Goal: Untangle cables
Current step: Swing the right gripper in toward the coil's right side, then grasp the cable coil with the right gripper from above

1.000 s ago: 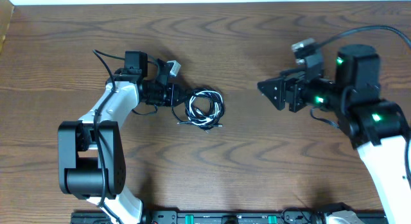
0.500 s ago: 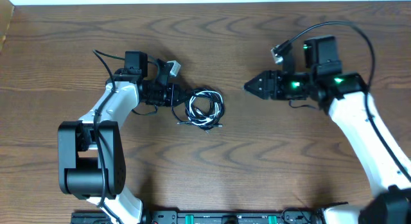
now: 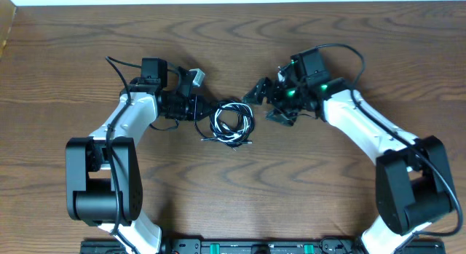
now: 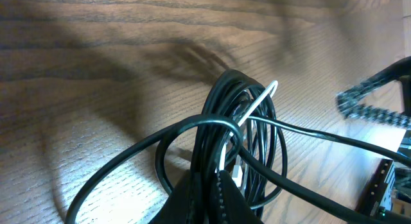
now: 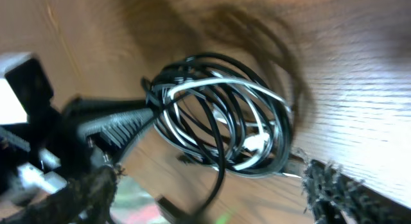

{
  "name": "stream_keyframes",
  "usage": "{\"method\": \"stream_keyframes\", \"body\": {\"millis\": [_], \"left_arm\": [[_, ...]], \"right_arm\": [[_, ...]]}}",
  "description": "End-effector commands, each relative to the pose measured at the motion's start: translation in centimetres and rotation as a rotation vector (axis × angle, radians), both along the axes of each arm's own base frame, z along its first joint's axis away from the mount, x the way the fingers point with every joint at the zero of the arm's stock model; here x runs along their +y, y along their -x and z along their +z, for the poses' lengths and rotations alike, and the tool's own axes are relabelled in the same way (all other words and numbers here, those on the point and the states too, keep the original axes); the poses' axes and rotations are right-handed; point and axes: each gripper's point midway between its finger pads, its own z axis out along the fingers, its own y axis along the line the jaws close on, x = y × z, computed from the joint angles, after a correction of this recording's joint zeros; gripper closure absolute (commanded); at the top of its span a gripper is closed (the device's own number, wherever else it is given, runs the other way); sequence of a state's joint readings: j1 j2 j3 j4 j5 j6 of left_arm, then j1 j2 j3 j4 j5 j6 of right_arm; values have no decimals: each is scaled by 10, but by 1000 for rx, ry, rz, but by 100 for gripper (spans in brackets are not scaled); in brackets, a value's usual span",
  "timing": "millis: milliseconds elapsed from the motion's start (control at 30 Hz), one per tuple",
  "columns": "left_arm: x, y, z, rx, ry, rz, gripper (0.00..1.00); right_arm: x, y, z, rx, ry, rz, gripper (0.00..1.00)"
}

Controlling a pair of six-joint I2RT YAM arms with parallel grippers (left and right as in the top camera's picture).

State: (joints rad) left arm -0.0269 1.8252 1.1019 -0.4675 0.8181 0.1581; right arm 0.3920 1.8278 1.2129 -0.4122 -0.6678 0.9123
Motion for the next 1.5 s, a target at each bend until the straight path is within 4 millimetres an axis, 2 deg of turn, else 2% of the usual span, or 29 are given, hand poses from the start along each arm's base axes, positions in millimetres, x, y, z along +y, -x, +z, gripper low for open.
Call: {"method": "stream_keyframes", "body": {"millis": [0, 100, 200, 433, 600, 733, 833, 867, 1000, 1067, 1100, 1133, 1200, 1300, 1400, 1433, 1467], "left_arm": [[-4, 2, 7, -16, 28, -18, 93], [-3, 2, 7, -16, 27, -18, 93], [-4, 2, 7, -16, 28, -18, 93], [-4, 2, 7, -16, 28, -18, 93], [-4, 2, 7, -17, 28, -18, 93], [-4, 2, 7, -17, 28, -18, 93], [-3, 2, 7, -17, 27, -18, 93], [-3, 2, 7, -17, 27, -18, 93], [-3, 2, 7, -17, 27, -18, 93], [-3, 2, 7, -17, 27, -18, 93], [-3, 2, 7, -17, 27, -18, 93], [-3, 2, 7, -17, 27, -18, 93], [-3, 2, 7, -17, 27, -18, 93], [-3, 2, 7, -17, 27, -18, 93], [-3, 2, 7, -18, 27, -18, 93], [-3, 2, 7, -18, 27, -18, 93], [-3, 2, 7, -17, 27, -18, 93]], "right_arm": [[14, 0, -2, 130, -32, -109, 17], [24, 1, 1, 133, -49, -114, 37], [36, -1, 8, 104, -76, -105, 51], [42, 1, 9, 84, -73, -94, 73], [50, 7, 9, 90, -74, -79, 69], [50, 5, 6, 76, -51, -91, 79], [51, 6, 5, 73, -47, -91, 81], [51, 6, 6, 72, -47, -91, 81], [47, 2, 6, 8, -36, -47, 64], [45, 1, 7, -35, -37, -1, 58], [45, 0, 12, -66, -61, 37, 56], [47, -6, 33, -239, -133, 178, 56], [36, -16, 50, -363, -155, 234, 43], [18, -26, 68, -464, -151, 252, 30], [-3, -33, 78, -473, -155, 217, 16], [-6, -32, 82, -499, -181, 250, 17], [-6, -29, 86, -550, -201, 303, 24]]}}
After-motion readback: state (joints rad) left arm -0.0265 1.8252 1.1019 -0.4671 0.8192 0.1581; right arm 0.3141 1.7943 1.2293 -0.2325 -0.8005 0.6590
